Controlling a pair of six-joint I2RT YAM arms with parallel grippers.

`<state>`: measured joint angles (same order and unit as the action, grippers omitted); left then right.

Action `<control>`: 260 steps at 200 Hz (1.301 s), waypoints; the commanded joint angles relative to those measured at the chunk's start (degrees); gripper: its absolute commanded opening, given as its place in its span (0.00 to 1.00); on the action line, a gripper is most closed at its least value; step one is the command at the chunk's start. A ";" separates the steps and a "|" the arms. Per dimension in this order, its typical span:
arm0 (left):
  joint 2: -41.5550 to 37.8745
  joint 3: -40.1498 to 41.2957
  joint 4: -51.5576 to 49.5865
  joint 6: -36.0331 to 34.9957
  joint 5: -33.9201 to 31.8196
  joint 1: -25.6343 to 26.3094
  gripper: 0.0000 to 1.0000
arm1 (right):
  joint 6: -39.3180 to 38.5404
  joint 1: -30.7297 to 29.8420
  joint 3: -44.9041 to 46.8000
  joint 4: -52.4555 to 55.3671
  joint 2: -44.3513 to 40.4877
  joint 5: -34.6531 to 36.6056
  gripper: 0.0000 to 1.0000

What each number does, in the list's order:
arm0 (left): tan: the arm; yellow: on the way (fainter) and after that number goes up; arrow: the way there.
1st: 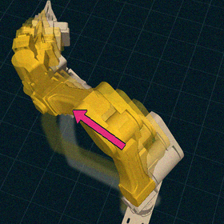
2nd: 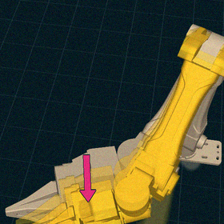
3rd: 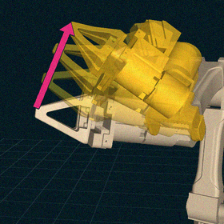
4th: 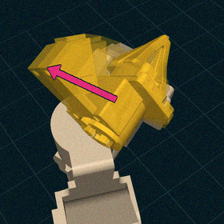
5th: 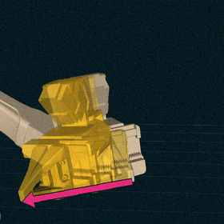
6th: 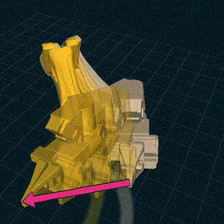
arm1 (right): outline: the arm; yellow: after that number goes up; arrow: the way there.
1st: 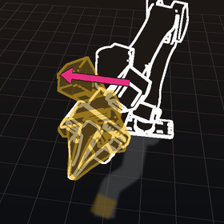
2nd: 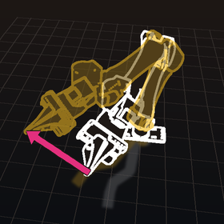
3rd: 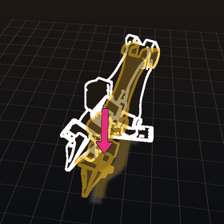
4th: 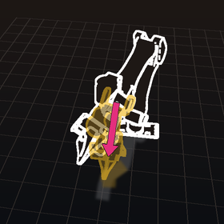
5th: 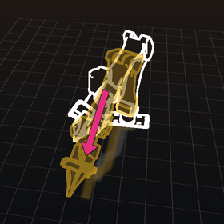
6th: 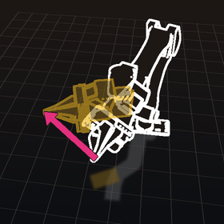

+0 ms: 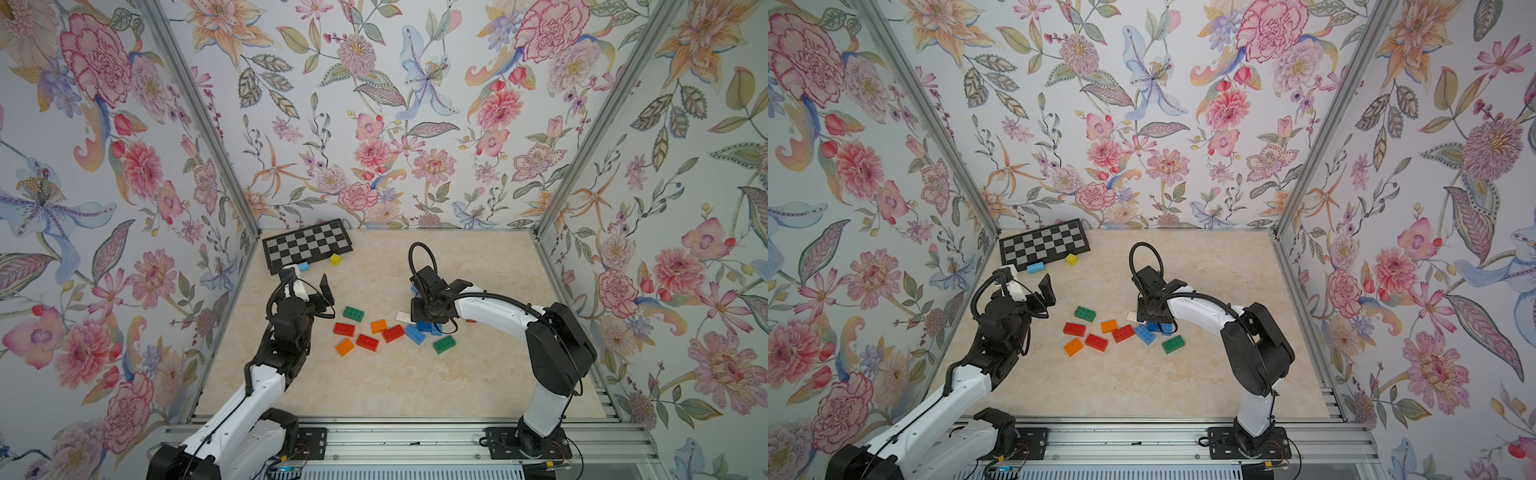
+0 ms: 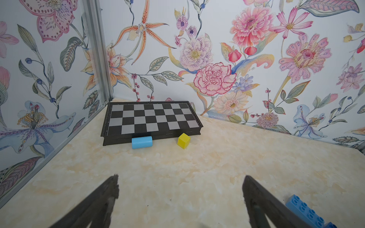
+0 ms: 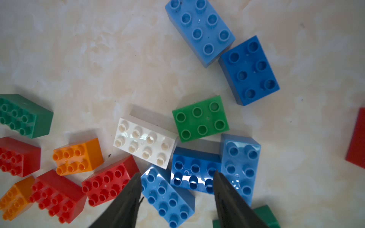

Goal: Assemble a rectangle with lego
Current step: Adjust the lego brick at the center of the board.

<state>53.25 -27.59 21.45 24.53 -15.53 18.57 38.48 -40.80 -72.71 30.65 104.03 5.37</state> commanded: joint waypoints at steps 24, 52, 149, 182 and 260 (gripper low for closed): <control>2.06 1.30 2.74 1.22 0.46 0.20 0.99 | 2.96 0.94 -3.02 -0.14 2.77 0.36 0.63; 3.52 1.23 3.16 1.31 1.06 0.20 0.99 | 3.59 1.51 -3.40 -0.84 4.11 0.05 0.63; 2.22 2.77 2.98 0.87 0.32 0.18 0.99 | 4.18 3.26 -5.74 -2.79 9.41 -2.21 0.66; 2.64 2.90 2.98 0.73 0.22 0.18 0.99 | 2.44 3.27 -8.16 -2.86 11.63 -2.37 0.65; 3.85 2.90 4.29 0.78 1.20 0.18 0.99 | -1.21 5.29 -11.24 -2.80 11.80 -1.32 0.69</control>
<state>56.38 -25.47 24.08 24.53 -14.79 18.57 39.16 -36.82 -82.43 27.40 115.42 3.38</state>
